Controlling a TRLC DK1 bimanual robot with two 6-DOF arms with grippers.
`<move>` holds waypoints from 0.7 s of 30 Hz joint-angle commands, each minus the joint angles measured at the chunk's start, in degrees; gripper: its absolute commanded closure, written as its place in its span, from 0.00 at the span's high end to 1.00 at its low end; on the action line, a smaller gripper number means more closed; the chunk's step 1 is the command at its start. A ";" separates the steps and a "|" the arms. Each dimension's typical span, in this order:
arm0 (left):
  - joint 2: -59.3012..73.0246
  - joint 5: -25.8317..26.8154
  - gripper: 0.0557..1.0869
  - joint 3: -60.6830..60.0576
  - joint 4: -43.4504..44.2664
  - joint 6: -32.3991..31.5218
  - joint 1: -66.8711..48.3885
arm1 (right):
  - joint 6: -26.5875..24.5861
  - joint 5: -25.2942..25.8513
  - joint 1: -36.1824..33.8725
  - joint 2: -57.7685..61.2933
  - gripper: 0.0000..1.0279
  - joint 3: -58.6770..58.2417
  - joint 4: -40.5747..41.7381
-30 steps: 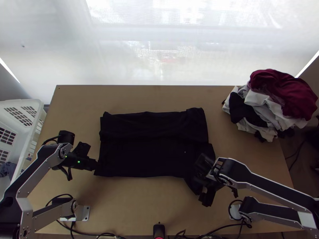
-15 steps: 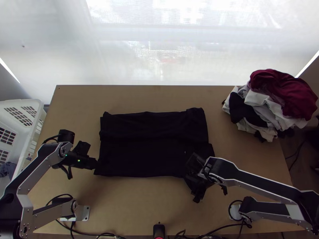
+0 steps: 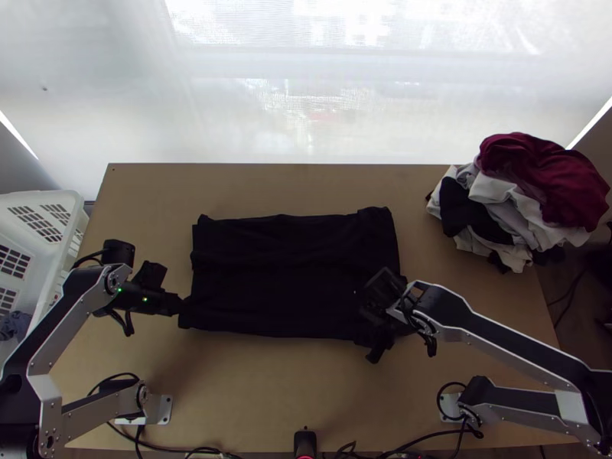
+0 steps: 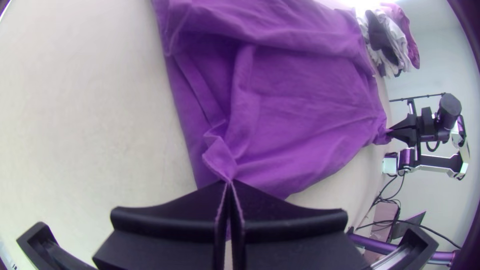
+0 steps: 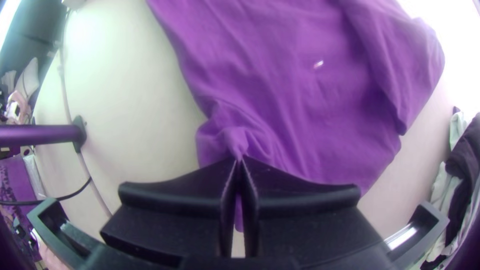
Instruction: Fold the t-shirt
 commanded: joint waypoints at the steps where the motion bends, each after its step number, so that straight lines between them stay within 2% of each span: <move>1: 0.08 0.14 0.03 4.76 -2.35 -0.12 0.86 | -1.41 0.13 -6.72 -0.89 0.03 6.42 -1.50; 9: 2.37 0.22 0.03 8.28 -2.70 -0.56 0.86 | -4.49 0.13 -14.01 1.39 0.03 11.61 -0.97; 21: 9.58 0.31 0.03 20.41 -2.70 -2.58 1.03 | -5.46 0.13 -22.19 10.97 0.03 23.03 1.40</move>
